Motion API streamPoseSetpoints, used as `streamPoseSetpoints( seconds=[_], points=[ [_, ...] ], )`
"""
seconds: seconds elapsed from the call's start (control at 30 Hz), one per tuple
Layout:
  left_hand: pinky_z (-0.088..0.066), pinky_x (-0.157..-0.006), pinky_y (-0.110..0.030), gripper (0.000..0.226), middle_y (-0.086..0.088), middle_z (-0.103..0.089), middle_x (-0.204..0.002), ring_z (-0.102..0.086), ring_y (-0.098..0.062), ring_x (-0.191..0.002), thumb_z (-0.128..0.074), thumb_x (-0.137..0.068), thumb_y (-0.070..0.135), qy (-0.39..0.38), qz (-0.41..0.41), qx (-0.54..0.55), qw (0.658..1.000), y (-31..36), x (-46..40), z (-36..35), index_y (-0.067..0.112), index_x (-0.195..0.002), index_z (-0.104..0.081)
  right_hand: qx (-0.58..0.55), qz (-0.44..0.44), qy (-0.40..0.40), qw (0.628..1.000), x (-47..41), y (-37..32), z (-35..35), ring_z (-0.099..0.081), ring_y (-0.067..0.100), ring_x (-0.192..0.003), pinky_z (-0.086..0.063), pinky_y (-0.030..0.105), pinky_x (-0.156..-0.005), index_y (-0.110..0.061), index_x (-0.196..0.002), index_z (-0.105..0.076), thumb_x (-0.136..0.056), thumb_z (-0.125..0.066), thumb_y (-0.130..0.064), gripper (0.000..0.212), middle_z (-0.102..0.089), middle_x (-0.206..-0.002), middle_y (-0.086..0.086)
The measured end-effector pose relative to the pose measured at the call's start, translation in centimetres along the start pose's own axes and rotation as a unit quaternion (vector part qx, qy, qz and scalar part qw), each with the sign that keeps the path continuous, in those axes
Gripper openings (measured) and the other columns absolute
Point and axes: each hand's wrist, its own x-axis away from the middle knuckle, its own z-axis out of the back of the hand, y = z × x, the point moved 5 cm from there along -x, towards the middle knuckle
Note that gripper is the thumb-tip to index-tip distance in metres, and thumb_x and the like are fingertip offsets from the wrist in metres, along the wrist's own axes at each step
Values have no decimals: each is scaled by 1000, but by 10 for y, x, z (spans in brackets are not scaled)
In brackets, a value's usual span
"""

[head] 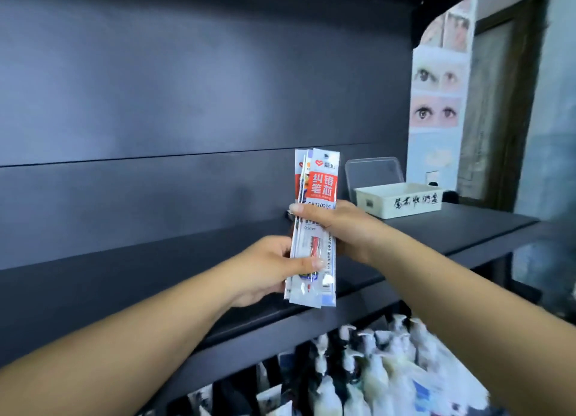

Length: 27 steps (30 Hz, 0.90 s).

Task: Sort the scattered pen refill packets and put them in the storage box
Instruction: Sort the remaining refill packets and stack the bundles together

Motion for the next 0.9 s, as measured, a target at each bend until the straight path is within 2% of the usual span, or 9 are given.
streamPoseSetpoints(
  seconds=[0.13, 0.2, 0.37, 0.5, 0.63, 0.7, 0.77, 0.8, 0.9],
  points=[
    [-58, -66, -26, 19, -1, -73, -87, -70, -11, -72, -59, -84, 8, 2, 19, 20, 1000, -1, -38, -27, 10, -102, -65, 24, -34, 13, 999, 7, 22, 64, -66, 11, -72, -55, 25, -71, -18, -89, -62, -84, -60, -32, 15, -71, -78, -3],
    [-58, -64, -26, 16, 1, -75, -79, -71, -11, -69, -59, -84, 8, 18, 26, 32, 999, -4, -59, -32, 12, -98, -65, 56, -50, 28, 997, 7, 33, 93, -61, 14, -73, -53, 26, -77, -16, -88, -60, -84, -59, -35, 19, -66, -80, 1],
    [-58, -56, -26, 12, 1, -73, -63, -69, -11, -56, -60, -83, 6, 134, 50, 32, 989, -17, -107, -5, 8, -94, -65, 178, -50, 90, 979, -4, 59, 157, -53, 16, -77, -46, 22, -72, -5, -88, -64, -85, -60, -28, 23, -58, -81, 7],
    [-58, -59, -27, 12, 0, -75, -69, -71, -14, -60, -63, -81, 6, 205, 46, 16, 977, -24, -135, 24, 9, -92, -65, 282, -23, 110, 953, -39, 63, 200, -50, 19, -74, -43, 31, -73, -14, -71, -64, -80, -64, -35, 23, -56, -77, 9],
    [-57, -59, -23, 14, 0, -75, -68, -70, -12, -59, -66, -78, 11, 251, 98, 7, 963, -23, -152, 45, 10, -92, -67, 390, -39, 50, 919, -88, 55, 210, -48, 18, -71, -39, 28, -69, -3, -81, -64, -79, -62, -45, 41, -52, -72, 5],
    [-57, -72, -29, 19, -3, -75, -74, -71, -16, -69, -67, -78, 13, 254, 144, 5, 956, -28, -160, 48, 8, -97, -66, 428, -66, 6, 901, -113, 53, 208, -46, 20, -70, -43, 30, -69, -2, -81, -61, -80, -60, -47, 46, -51, -74, 8],
    [-51, -91, -38, 25, -8, -74, -90, -68, -24, -87, -67, -78, 13, 262, 172, 1, 950, -32, -167, 47, 5, -102, -66, 422, -99, -30, 901, -134, 56, 208, -49, 20, -75, -47, 29, -70, -6, -81, -59, -80, -60, -47, 41, -53, -81, 8],
    [-49, -94, -40, 25, -10, -72, -94, -66, -26, -91, -68, -78, 14, 273, 177, -8, 945, -32, -171, 48, 4, -101, -66, 406, -118, -44, 905, -142, 59, 208, -50, 20, -76, -46, 27, -67, -9, -78, -56, -80, -60, -47, 38, -53, -82, 6],
    [-54, -71, -30, 14, -6, -74, -77, -69, -21, -71, -68, -78, 16, 296, 182, -46, 937, -30, -176, 50, 7, -88, -68, 363, -153, -62, 917, -162, 71, 203, -51, 19, -83, -46, 28, -72, -14, -86, -52, -79, -61, -48, 36, -52, -88, 5]
  ],
)
